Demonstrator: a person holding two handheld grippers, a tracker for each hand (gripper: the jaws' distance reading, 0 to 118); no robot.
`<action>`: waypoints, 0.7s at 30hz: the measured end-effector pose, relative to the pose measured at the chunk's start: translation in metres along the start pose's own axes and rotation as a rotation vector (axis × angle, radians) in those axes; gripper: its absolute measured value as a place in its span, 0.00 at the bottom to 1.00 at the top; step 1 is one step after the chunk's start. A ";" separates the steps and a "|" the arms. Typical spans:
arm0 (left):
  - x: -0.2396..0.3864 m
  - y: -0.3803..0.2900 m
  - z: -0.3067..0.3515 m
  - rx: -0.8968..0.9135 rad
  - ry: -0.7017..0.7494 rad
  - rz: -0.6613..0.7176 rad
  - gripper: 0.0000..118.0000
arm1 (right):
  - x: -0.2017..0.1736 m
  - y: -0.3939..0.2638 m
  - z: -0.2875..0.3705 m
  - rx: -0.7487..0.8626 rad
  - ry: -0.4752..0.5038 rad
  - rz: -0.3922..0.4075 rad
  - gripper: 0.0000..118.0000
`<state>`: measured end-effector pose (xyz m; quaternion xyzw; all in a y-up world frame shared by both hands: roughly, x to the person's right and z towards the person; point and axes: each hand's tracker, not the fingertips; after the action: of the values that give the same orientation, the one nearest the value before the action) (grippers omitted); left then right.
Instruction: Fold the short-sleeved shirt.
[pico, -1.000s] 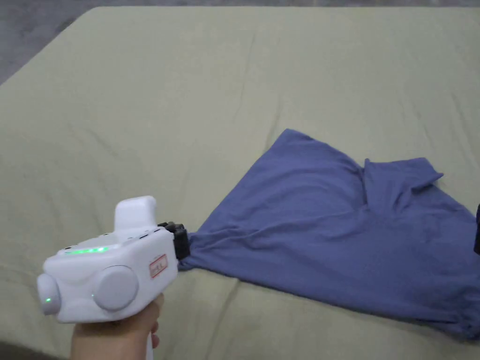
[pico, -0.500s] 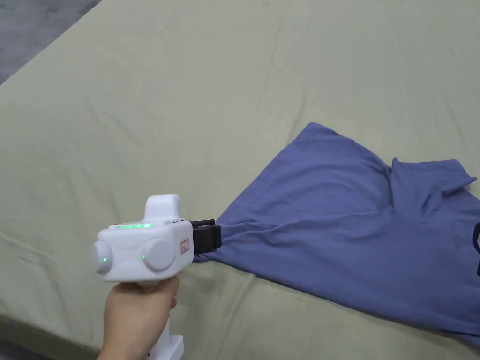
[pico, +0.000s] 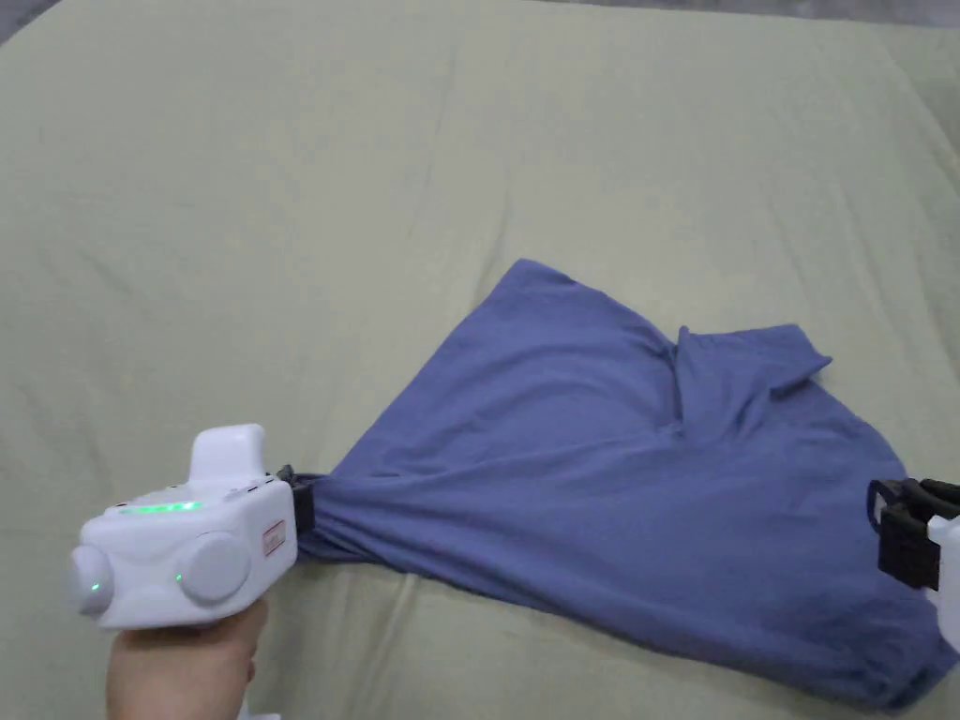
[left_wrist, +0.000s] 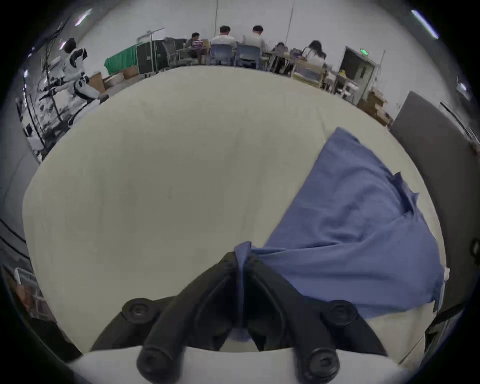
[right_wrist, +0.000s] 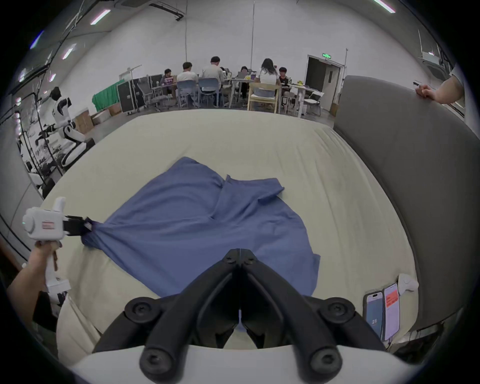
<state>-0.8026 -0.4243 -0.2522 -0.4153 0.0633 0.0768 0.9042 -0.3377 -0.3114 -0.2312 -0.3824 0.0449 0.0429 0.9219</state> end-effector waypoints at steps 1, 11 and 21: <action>0.000 0.000 0.006 0.008 -0.011 0.008 0.00 | 0.010 0.005 -0.007 -0.005 -0.001 -0.017 0.02; 0.013 0.010 0.042 0.057 -0.108 0.076 0.00 | 0.099 0.077 -0.137 -0.158 0.033 0.027 0.98; 0.017 0.014 0.037 0.031 -0.081 0.070 0.00 | 0.107 0.056 -0.248 -0.418 -0.059 0.021 0.66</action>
<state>-0.7864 -0.3857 -0.2414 -0.3951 0.0424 0.1240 0.9092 -0.2500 -0.4431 -0.4570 -0.5633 0.0121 0.0721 0.8230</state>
